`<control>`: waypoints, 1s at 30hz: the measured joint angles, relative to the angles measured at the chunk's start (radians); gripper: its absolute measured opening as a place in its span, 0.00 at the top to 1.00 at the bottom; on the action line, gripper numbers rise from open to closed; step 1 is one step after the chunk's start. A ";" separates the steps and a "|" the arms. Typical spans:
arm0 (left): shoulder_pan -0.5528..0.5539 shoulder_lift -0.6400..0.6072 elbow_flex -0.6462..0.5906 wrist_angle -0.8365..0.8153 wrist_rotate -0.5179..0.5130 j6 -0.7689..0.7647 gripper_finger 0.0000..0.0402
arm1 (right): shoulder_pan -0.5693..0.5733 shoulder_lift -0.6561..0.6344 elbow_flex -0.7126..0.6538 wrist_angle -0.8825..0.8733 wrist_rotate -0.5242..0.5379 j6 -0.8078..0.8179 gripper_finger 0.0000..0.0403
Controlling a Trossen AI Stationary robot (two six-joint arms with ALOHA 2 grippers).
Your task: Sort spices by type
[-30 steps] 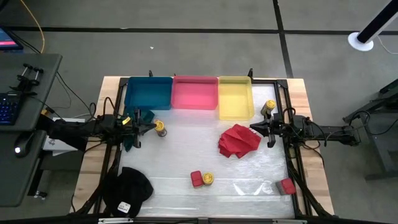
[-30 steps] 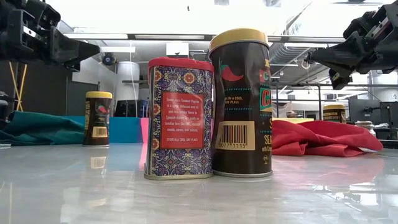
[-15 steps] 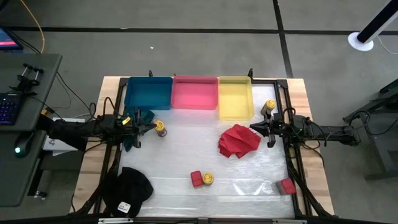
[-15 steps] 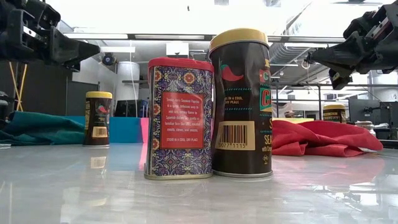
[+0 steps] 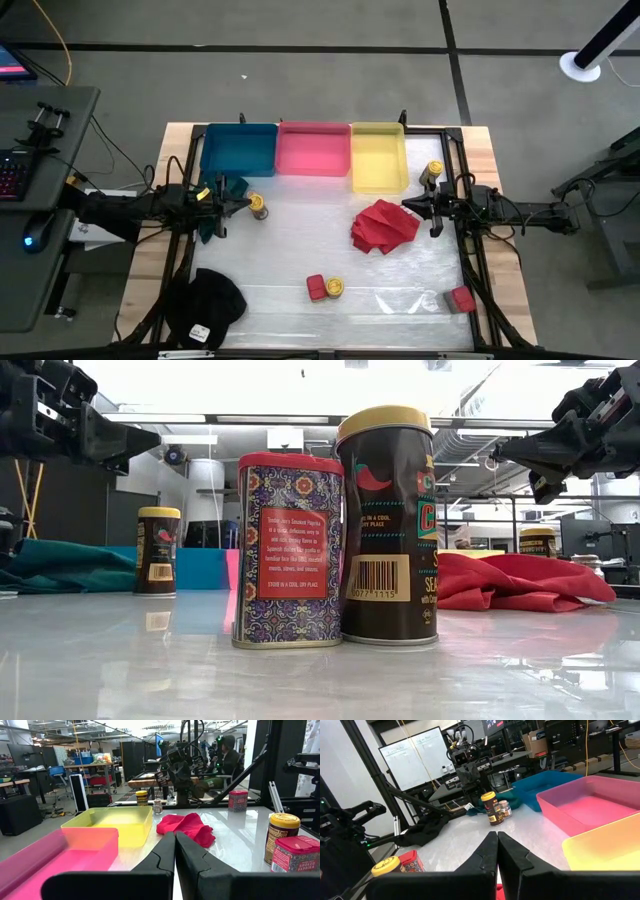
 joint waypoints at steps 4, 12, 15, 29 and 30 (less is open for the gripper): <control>0.000 0.000 0.000 0.000 0.000 0.000 1.00 | 0.000 0.000 0.000 0.000 0.000 0.000 1.00; 0.002 0.000 0.000 0.003 -0.006 0.160 1.00 | 0.000 0.000 0.000 0.000 0.000 0.000 1.00; 0.005 0.000 0.000 0.005 -0.015 0.476 1.00 | 0.000 0.000 0.000 0.000 0.000 0.000 1.00; 0.004 0.023 0.000 0.284 0.038 0.340 1.00 | 0.000 0.000 0.000 0.000 0.000 0.000 1.00; 0.004 0.026 0.000 0.343 0.021 0.246 1.00 | 0.000 0.000 0.000 0.000 0.000 0.000 1.00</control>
